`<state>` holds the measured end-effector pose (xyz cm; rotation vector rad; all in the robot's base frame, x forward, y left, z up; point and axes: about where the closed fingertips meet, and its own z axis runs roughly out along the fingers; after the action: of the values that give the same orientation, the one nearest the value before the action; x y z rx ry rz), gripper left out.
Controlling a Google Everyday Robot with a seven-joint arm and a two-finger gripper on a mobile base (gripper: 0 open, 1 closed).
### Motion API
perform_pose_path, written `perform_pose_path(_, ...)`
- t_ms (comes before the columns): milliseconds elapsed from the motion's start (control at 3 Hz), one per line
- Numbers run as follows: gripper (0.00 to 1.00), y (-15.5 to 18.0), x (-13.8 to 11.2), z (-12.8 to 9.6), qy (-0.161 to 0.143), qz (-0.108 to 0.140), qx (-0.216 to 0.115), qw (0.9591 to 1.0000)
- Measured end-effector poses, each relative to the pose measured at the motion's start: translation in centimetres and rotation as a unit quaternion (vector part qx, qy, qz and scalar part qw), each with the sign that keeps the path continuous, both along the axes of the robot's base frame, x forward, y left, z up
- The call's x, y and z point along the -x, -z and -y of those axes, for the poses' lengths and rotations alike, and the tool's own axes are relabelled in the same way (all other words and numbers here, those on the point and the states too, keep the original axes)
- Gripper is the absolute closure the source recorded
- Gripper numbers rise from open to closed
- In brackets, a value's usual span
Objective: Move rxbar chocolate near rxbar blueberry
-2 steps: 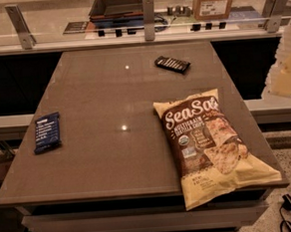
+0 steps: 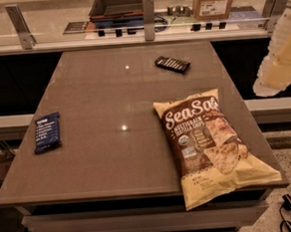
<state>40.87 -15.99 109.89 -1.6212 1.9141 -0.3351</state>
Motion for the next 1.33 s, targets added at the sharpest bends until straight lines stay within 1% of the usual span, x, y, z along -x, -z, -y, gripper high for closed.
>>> perform_pose_path(333, 0.0, -0.4, -1.4, -0.6, -0.007, 0.009, -0.009, 0.9999)
perform_pose_path(667, 0.0, 0.0, -3.5, -0.2, -0.014, 0.006, -0.031, 0.9994)
perform_pose_path(1000, 0.0, 1.0, -6.8, 0.7, -0.015, 0.002, -0.065, 0.9978)
perform_pose_path(1333, 0.0, 2.2, -9.9, 2.0, 0.001, 0.0, -0.097, 0.9953)
